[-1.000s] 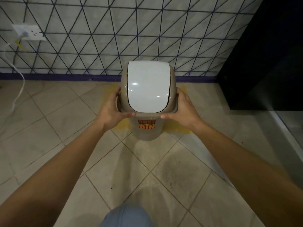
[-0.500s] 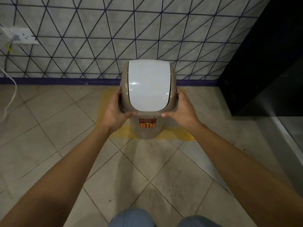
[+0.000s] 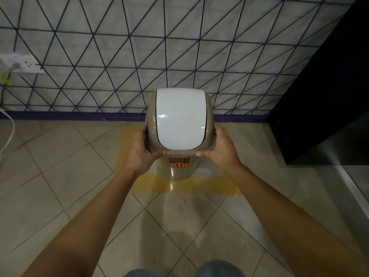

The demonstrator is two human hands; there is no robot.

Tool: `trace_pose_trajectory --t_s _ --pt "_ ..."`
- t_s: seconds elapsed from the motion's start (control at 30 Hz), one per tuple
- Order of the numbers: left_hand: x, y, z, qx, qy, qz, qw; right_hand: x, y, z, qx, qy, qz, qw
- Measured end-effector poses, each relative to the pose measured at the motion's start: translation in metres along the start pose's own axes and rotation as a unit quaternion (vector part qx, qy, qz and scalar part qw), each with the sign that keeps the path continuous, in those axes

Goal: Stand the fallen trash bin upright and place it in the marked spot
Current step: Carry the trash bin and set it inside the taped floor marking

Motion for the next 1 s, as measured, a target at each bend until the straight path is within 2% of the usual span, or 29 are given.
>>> trace_pose_trajectory --t_s 0.17,0.37,0.73,1.0 --pt "0.015 0.007 -0.001 0.017 0.019 0.004 1.0 0.014 -0.006 -0.003 0.013 0.004 -0.001 1.0" --pt "0.038 0.012 -0.001 0.006 -0.007 -0.017 1.0 0.033 -0.008 -0.003 0.003 -0.003 0.017 1.0" --pt "0.086 0.012 -0.002 0.137 0.048 0.001 0.989 0.079 0.004 -0.006 0.004 -0.006 0.009 1.0" --pt "0.113 0.015 0.0 0.112 0.05 -0.023 0.992 0.11 0.01 -0.006 0.0 0.006 0.01 1.0"
Point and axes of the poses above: each hand's wrist, its own x-axis towards the middle knuckle, its own z-axis out of the palm, y = z × x, the point moved 5 cm from there along x, towards the middle knuckle, and after that the axes turned 10 degrees about -z, right-handed, at the moved point
